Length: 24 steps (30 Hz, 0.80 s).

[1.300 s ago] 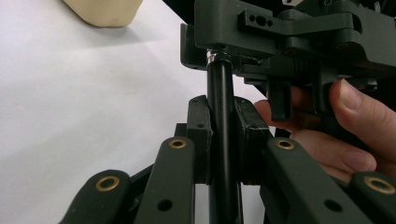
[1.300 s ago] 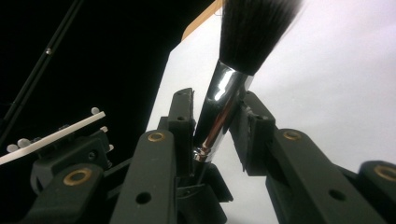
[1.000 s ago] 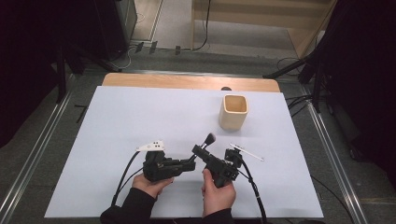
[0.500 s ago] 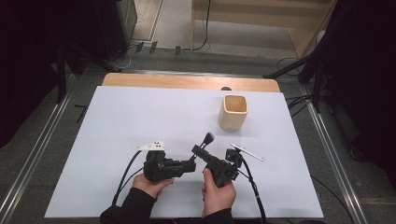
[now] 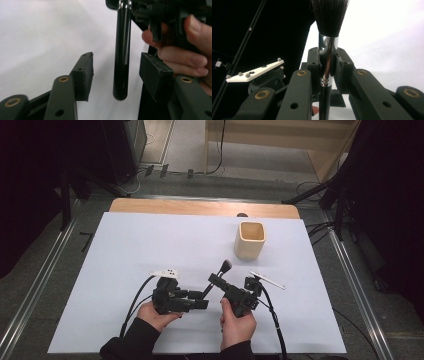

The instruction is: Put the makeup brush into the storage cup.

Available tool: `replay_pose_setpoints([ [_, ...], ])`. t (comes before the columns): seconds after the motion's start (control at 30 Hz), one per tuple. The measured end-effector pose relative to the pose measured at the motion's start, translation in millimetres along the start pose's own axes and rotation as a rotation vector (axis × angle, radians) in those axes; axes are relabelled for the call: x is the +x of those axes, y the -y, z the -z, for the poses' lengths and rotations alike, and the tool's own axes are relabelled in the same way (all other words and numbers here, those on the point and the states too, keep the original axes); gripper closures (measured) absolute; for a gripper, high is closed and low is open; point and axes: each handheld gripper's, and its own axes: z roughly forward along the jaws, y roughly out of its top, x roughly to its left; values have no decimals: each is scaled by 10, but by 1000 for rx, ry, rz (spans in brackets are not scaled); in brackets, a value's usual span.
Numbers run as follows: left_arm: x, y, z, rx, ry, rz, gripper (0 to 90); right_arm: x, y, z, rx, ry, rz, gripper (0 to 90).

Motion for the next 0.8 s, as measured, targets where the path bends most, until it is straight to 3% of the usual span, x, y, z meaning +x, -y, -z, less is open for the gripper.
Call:
replay_pose_setpoints([
  [0.27, 66, -46, 28, 46, 44, -8, 322, -57, -72, -51, 80, -9, 48, 778],
  [0.37, 109, -61, 62, 63, 48, -20, 322, -45, -72, -91, 115, -5, 80, 778],
  [0.43, 138, -71, 89, 53, 68, -6, 319, -29, -81, -117, 134, -9, 103, 778],
  [0.5, 154, -81, 108, 39, 95, 11, 302, -20, -104, -134, 161, -17, 127, 778],
  [0.8, 154, -113, 117, 49, 122, -4, 329, -16, -275, -176, 268, -71, 231, 778],
])
